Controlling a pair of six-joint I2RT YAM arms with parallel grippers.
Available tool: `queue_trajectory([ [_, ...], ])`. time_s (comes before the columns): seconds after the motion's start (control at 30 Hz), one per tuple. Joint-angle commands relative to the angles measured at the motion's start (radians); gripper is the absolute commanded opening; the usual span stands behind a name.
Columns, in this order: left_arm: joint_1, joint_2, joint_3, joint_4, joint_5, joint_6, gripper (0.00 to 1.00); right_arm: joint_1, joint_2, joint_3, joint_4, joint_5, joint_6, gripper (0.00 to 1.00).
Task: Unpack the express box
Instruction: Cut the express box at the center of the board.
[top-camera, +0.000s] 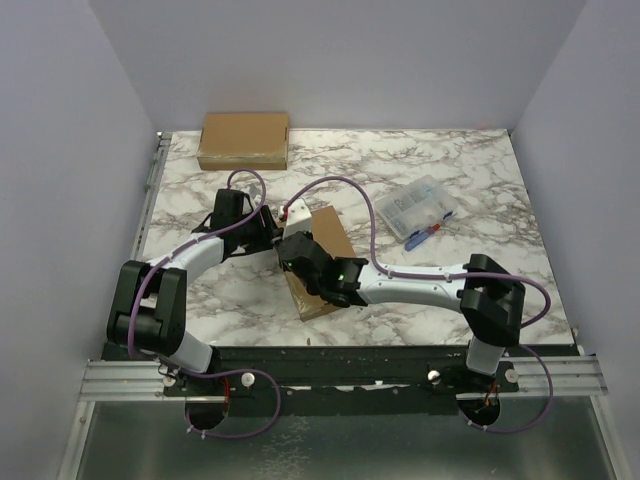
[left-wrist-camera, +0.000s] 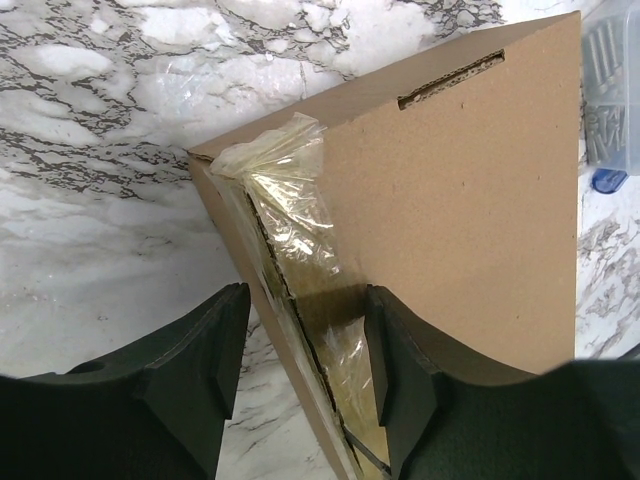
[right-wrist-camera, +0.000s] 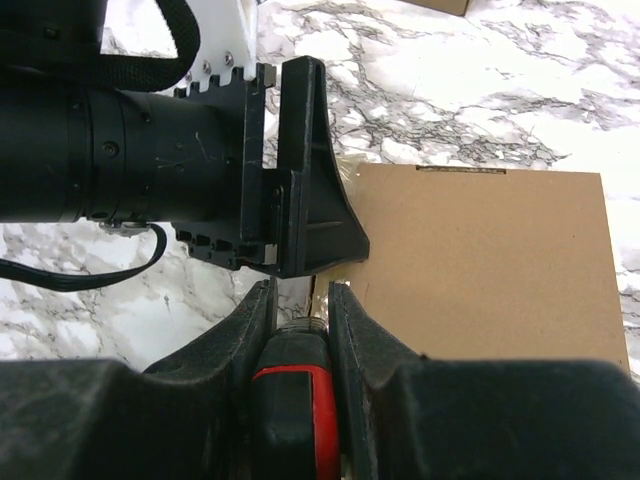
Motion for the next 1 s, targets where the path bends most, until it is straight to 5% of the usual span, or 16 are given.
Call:
queue_trajectory([
  [0.0,0.006,0.037,-0.019,-0.032,-0.076,-0.008,0.54,0.039,0.010,0.049,-0.111,0.044,0.006,0.00],
  [0.27,0.005,0.062,-0.011,-0.052,-0.141,-0.028,0.52,0.108,-0.024,0.086,-0.342,0.100,0.105,0.00],
  [0.97,0.012,0.078,0.003,-0.075,-0.259,-0.036,0.50,0.270,-0.133,-0.002,-0.629,0.092,0.301,0.00],
])
